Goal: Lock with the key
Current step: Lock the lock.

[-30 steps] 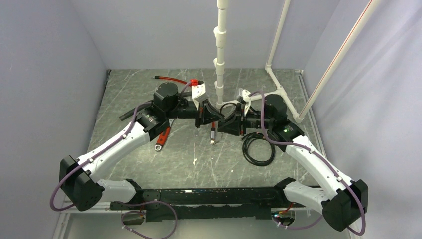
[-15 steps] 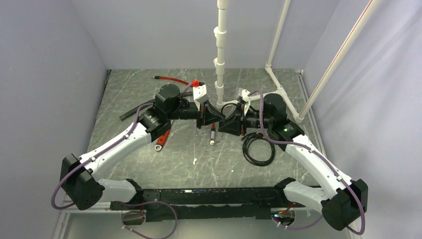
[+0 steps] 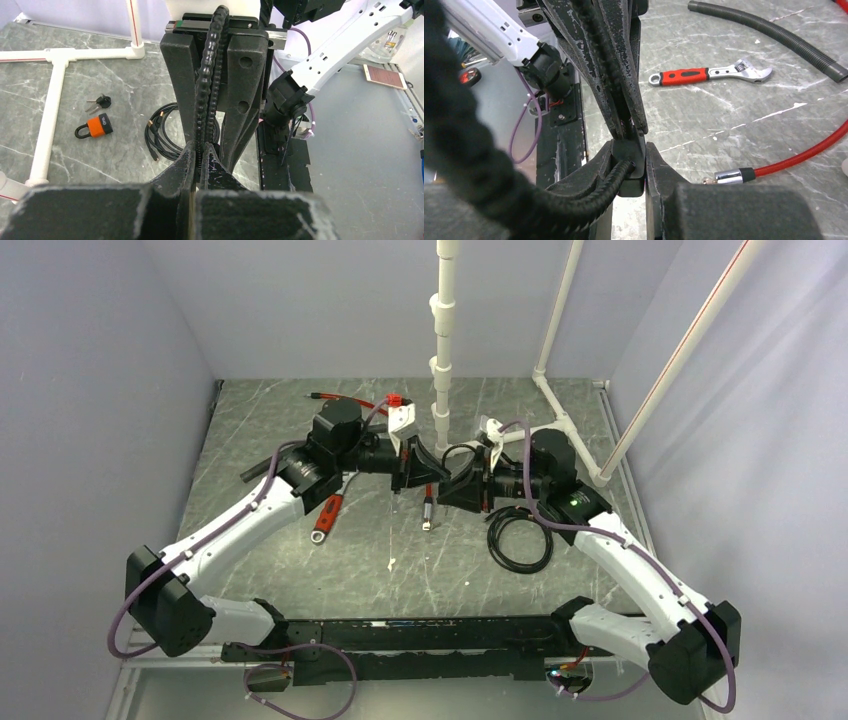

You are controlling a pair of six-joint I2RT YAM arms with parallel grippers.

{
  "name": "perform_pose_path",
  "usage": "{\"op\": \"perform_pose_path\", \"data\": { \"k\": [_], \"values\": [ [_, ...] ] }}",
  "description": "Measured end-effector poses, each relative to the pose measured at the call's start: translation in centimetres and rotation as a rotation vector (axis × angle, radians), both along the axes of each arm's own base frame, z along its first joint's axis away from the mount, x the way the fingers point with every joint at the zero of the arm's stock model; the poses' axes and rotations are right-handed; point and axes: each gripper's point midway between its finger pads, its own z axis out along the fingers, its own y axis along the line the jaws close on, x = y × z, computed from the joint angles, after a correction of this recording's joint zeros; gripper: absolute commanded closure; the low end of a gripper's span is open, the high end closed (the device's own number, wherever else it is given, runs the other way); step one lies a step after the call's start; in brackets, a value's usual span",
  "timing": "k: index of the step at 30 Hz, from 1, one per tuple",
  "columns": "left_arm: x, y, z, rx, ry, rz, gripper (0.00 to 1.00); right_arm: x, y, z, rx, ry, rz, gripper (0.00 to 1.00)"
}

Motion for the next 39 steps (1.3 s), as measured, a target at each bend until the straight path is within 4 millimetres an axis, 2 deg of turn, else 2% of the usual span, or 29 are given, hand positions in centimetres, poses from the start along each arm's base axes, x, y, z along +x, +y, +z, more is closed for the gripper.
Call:
{"op": "perform_pose_path", "data": {
  "k": [3,6,7,10,12,15,18,22,27,31,34,35,36,39],
  "values": [
    [0.1,-0.1,0.5,0.008,-0.008,-0.009,1.0,0.1,-0.1,0.4,0.017,-0.005,-0.014,1.0],
    [-0.1,-0.1,0.9,0.01,-0.011,-0.022,0.94,-0.1,-0.2,0.8,0.03,-0.007,-0.016,1.0],
    [-0.1,0.0,1.1,0.01,-0.013,-0.023,0.88,-0.1,-0.2,0.9,0.034,-0.008,-0.016,1.0],
    [0.0,0.4,1.5,0.018,-0.011,-0.022,0.59,-0.2,-0.1,1.4,0.051,-0.021,-0.018,1.0],
    [0.1,0.9,0.9,0.039,0.013,-0.02,0.48,0.1,-0.2,2.3,0.075,-0.048,-0.034,1.0],
    [0.6,2.1,-0.2,0.079,0.079,0.0,0.41,0.6,-0.5,4.0,0.119,-0.111,-0.068,1.0],
    [1.3,3.1,-0.4,0.098,0.094,0.023,0.31,0.7,-0.8,5.3,0.15,-0.159,-0.081,1.0],
    [1.7,3.7,0.5,0.094,0.063,0.031,0.3,0.5,-0.9,5.5,0.161,-0.177,-0.077,1.0],
    [0.9,4.0,0.9,0.085,0.05,0.013,0.33,0.6,-0.8,5.0,0.158,-0.144,-0.078,1.0],
    [0.1,4.4,-0.2,0.07,0.059,0.014,0.38,0.9,-0.6,5.1,0.172,-0.108,-0.093,1.0],
    [0.1,4.4,-0.5,0.053,0.069,0.019,0.37,1.1,-0.4,4.9,0.177,-0.083,-0.091,1.0],
    [0.1,4.3,-0.3,0.042,0.069,0.02,0.36,1.1,-0.3,4.8,0.176,-0.076,-0.087,1.0],
    [0.1,3.9,1.1,0.001,0.056,0.001,0.34,0.9,-0.3,4.7,0.174,-0.07,-0.073,1.0],
    [0.0,3.6,2.4,-0.03,0.063,-0.019,0.35,0.5,-0.2,4.6,0.17,-0.075,-0.048,1.0]
  ]
}}
